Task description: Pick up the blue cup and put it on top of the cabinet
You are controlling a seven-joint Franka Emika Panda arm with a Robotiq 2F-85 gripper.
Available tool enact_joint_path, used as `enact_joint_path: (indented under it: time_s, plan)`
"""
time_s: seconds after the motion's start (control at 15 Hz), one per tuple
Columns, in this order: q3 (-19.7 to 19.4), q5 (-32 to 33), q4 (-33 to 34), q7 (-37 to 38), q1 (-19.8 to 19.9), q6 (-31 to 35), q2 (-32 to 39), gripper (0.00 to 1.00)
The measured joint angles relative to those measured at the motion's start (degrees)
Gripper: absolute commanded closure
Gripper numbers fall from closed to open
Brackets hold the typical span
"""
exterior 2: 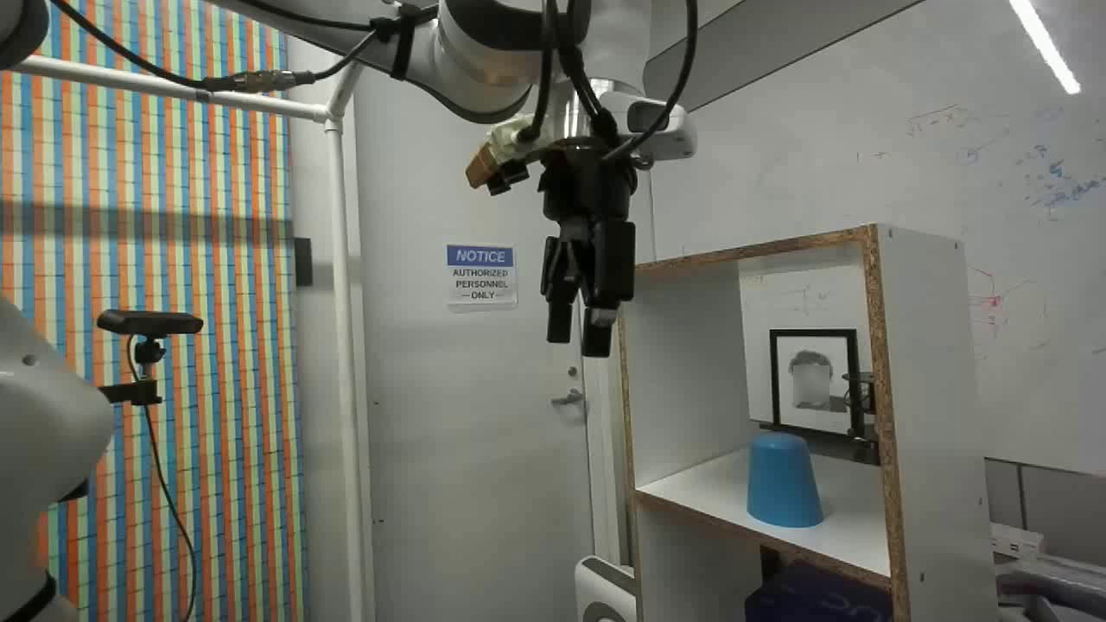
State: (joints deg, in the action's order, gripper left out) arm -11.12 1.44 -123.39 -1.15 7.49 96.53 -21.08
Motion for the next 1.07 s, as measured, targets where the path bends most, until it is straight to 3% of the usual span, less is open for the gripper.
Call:
enact_joint_path:
  time_s: [0.53, 0.73, 1.07]
  plan:
    - [0.39, 0.99, -0.06, 0.0, 0.01, 1.1, -0.08, 0.0]
    - [3.89, 7.07, -5.29, 0.16, -0.35, 10.62, 0.37, 0.0]
    - [9.51, 15.87, -17.54, 1.39, -2.69, 34.69, 6.1, 0.0]
